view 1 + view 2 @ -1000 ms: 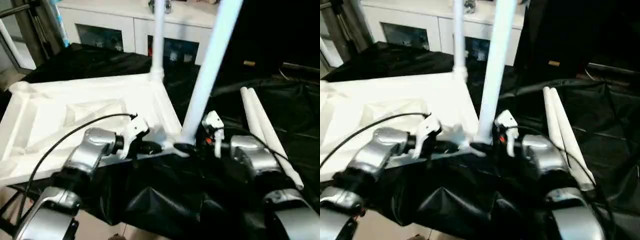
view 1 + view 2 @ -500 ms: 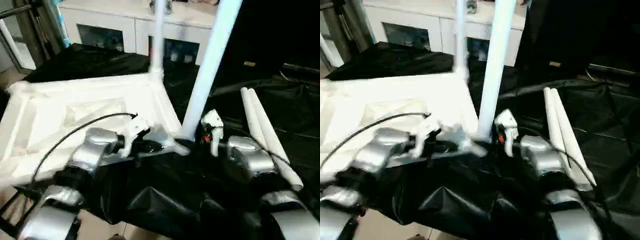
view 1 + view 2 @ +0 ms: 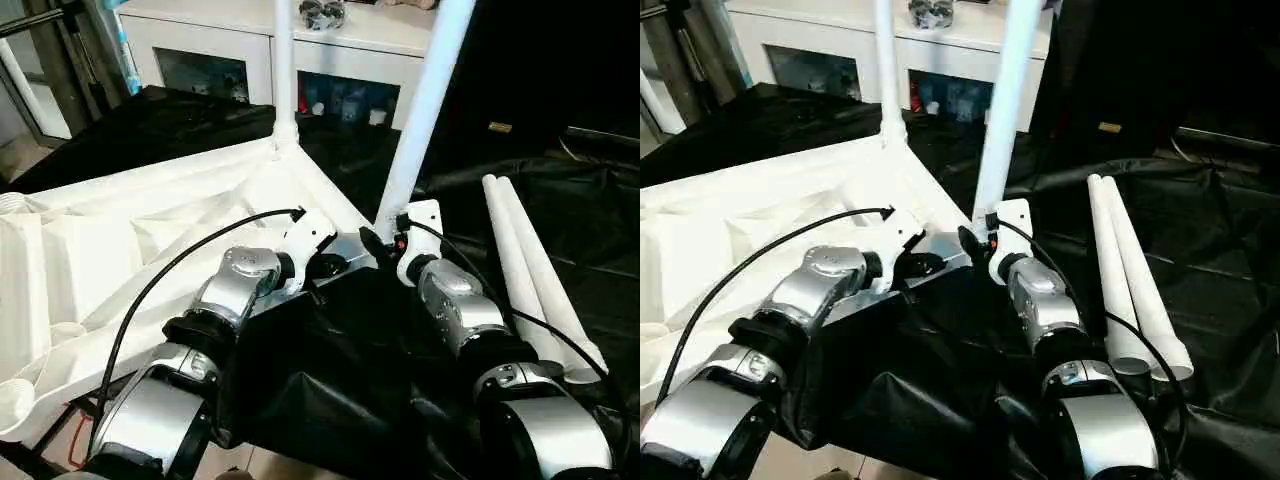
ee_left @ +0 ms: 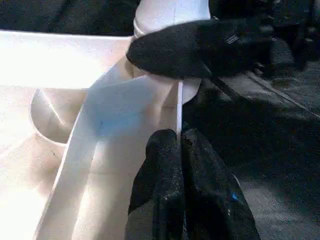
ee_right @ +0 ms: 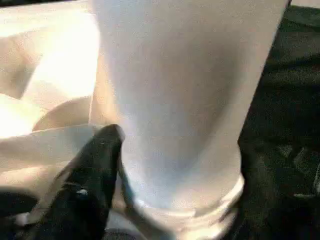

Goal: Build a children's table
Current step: Rotate table base

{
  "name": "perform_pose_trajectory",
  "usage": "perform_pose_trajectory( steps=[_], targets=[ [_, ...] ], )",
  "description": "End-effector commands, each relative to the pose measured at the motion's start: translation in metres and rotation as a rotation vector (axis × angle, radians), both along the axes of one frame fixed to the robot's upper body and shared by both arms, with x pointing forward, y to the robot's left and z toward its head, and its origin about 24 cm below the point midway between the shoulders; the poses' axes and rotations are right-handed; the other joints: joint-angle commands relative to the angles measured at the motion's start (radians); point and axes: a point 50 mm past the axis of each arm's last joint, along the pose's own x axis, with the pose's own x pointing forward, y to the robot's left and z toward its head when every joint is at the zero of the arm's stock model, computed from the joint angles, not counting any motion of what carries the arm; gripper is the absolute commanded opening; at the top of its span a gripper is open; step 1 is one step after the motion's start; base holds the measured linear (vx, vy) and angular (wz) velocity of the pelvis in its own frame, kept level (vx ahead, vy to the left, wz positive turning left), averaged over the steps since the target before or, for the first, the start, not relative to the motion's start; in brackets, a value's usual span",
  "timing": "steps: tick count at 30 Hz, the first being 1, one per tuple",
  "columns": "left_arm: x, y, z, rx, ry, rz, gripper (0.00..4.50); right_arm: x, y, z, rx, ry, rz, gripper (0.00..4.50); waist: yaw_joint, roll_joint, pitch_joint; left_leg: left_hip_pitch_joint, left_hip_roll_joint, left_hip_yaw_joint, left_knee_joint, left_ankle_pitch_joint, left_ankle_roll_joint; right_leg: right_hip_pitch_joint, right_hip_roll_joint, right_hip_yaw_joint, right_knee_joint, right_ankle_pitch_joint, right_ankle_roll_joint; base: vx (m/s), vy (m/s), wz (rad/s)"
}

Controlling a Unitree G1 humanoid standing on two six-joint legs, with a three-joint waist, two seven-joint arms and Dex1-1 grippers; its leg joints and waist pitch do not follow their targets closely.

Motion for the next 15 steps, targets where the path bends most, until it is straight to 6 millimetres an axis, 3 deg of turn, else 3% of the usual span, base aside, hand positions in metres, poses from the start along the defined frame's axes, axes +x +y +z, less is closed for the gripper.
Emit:
perform_pose_trajectory(
  steps=[1, 3, 4, 6, 7, 8, 9, 12, 14, 15],
  targets=[
    [0.008, -0.009, 0.018, -0.032, -0.095, 0.007, 0.00, -0.010, -0.001, -0.019, -0.051, 0.060, -0.002, 3.89, -0.002, 0.001, -0.061, 0.003, 0.015, 0.003, -0.059, -0.146, 0.036, 0.059, -0.070, 0.038, -0.065, -0.064, -0.224, 0.000, 0.000, 0.00],
    [0.008, -0.009, 0.019, -0.040, -0.120, -0.004, 0.00, -0.007, -0.009, -0.013, -0.060, 0.017, -0.040, 3.89, -0.002, 0.000, -0.060, 0.003, 0.015, 0.003, -0.059, -0.153, 0.033, 0.058, -0.071, 0.039, -0.068, -0.092, -0.218, 0.000, 0.000, 0.00],
    [0.009, -0.010, 0.020, -0.050, -0.144, -0.002, 0.00, -0.005, -0.017, -0.007, -0.029, -0.019, -0.064, 3.89, -0.002, -0.007, -0.060, 0.003, 0.015, 0.004, -0.059, -0.153, 0.038, 0.058, -0.071, 0.039, -0.069, -0.097, -0.215, 0.000, 0.000, 0.00],
    [0.010, -0.010, 0.022, -0.071, -0.172, 0.024, 0.00, -0.003, -0.028, 0.006, 0.036, -0.081, -0.076, 3.89, 0.004, -0.005, -0.061, 0.004, 0.016, 0.004, -0.057, -0.145, 0.049, 0.060, -0.071, 0.041, -0.067, -0.080, -0.210, 0.000, 0.000, 0.00],
    [0.011, -0.010, 0.022, -0.081, -0.182, 0.039, 0.00, -0.002, -0.033, 0.012, 0.059, -0.113, -0.083, 3.89, 0.006, -0.012, -0.063, 0.000, 0.017, 0.004, -0.056, -0.122, 0.064, 0.063, -0.071, 0.040, -0.062, -0.046, -0.211, 0.000, 0.000, 0.00],
    [0.012, -0.009, 0.023, -0.089, -0.190, 0.058, 0.00, -0.003, -0.039, 0.017, 0.086, -0.138, -0.087, 3.89, 0.009, -0.010, -0.066, -0.001, 0.017, 0.003, -0.054, -0.102, 0.071, 0.066, -0.070, 0.040, -0.058, -0.014, -0.213, 0.000, 0.000, 0.00],
    [0.012, -0.009, 0.024, -0.107, -0.185, 0.066, 0.00, -0.006, -0.045, 0.023, 0.107, -0.161, -0.084, 3.89, 0.009, -0.004, -0.069, -0.004, 0.015, 0.003, -0.048, -0.053, 0.096, 0.067, -0.067, 0.039, -0.047, 0.083, -0.227, 0.000, 0.000, 0.00],
    [0.013, -0.007, 0.028, -0.164, -0.180, 0.078, 0.45, -0.017, -0.055, 0.030, 0.102, -0.199, -0.016, 3.95, 0.017, -0.010, -0.073, -0.003, 0.015, 0.002, -0.040, 0.003, 0.132, 0.068, -0.063, 0.036, -0.038, 0.202, -0.246, 0.000, 0.000, 0.00],
    [0.014, -0.004, 0.031, -0.163, -0.209, 0.084, 0.48, -0.026, -0.054, 0.027, 0.081, -0.185, 0.056, 3.95, 0.016, -0.012, -0.069, -0.007, 0.014, 0.003, -0.041, -0.009, 0.144, 0.067, -0.065, 0.035, -0.041, 0.189, -0.249, 0.000, 0.000, 0.00],
    [0.016, 0.002, 0.035, -0.149, -0.246, 0.115, 0.81, -0.032, -0.050, 0.022, 0.062, -0.157, 0.110, 3.95, 0.014, -0.012, -0.066, -0.007, 0.014, 0.003, -0.043, -0.049, 0.137, 0.067, -0.067, 0.034, -0.048, 0.121, -0.242, 0.000, 0.000, 0.00]
  ],
)
